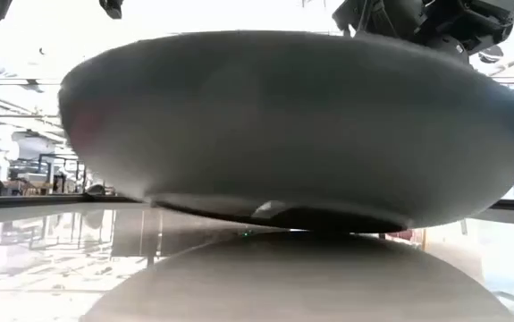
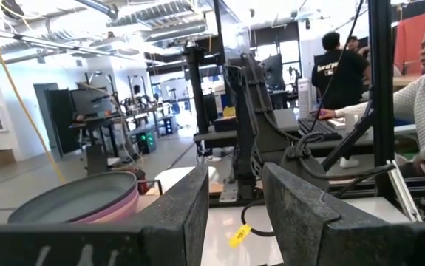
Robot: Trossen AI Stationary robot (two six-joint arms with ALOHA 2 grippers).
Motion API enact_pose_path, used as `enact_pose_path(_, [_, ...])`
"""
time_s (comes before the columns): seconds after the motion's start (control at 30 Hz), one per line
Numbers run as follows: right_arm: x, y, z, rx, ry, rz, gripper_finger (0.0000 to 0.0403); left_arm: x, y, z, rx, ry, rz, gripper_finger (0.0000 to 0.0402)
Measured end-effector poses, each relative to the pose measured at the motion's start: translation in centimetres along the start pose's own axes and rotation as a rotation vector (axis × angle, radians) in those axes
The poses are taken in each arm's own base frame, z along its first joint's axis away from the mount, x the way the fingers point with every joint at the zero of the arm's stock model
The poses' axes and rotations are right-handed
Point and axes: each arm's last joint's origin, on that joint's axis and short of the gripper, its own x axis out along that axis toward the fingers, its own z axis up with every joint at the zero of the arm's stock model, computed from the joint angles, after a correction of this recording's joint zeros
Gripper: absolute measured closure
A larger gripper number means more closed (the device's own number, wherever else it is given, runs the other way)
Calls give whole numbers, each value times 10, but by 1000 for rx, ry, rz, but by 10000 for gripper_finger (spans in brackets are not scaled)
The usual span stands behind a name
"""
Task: Place and stack plates onto a shelf
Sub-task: Stack the black plate on top of the brown plate on the shelf
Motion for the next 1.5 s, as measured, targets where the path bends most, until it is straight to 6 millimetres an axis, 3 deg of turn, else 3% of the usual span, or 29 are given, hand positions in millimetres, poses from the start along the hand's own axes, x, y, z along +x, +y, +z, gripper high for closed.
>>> enact_pose_path(0.23, [0,0,0,3,2,0,303,0,0,0,-8,1,0,266])
enact_pose_path(0.43, [0,0,-1,-25,8,-2,386,0,0,0,-9,2,0,266])
enact_pose_path(0.6, [-9,1,6,-54,-20,1,400,0,0,0,-8,3,-1,266])
enact_pose_path(0.77, [-40,3,28,-86,-132,-11,401,0,0,0,-8,3,-1,266])
enact_pose_path(0.97, [-100,-3,61,-156,-364,-198,402,0,0,1,1,-6,2,266])
enact_pose_path(1.1, [-145,-21,81,-172,-562,-451,402,1,4,6,16,-60,30,266])
enact_pose_path(1.27, [-191,-57,99,-123,-799,-630,402,2,7,6,41,-60,45,266])
enact_pose_path(1.37, [-211,-87,104,-73,-918,-709,402,2,7,6,60,-62,49,266])
enact_pose_path(1.5, [-226,-133,112,20,-1041,-655,403,3,9,6,67,-72,53,266])
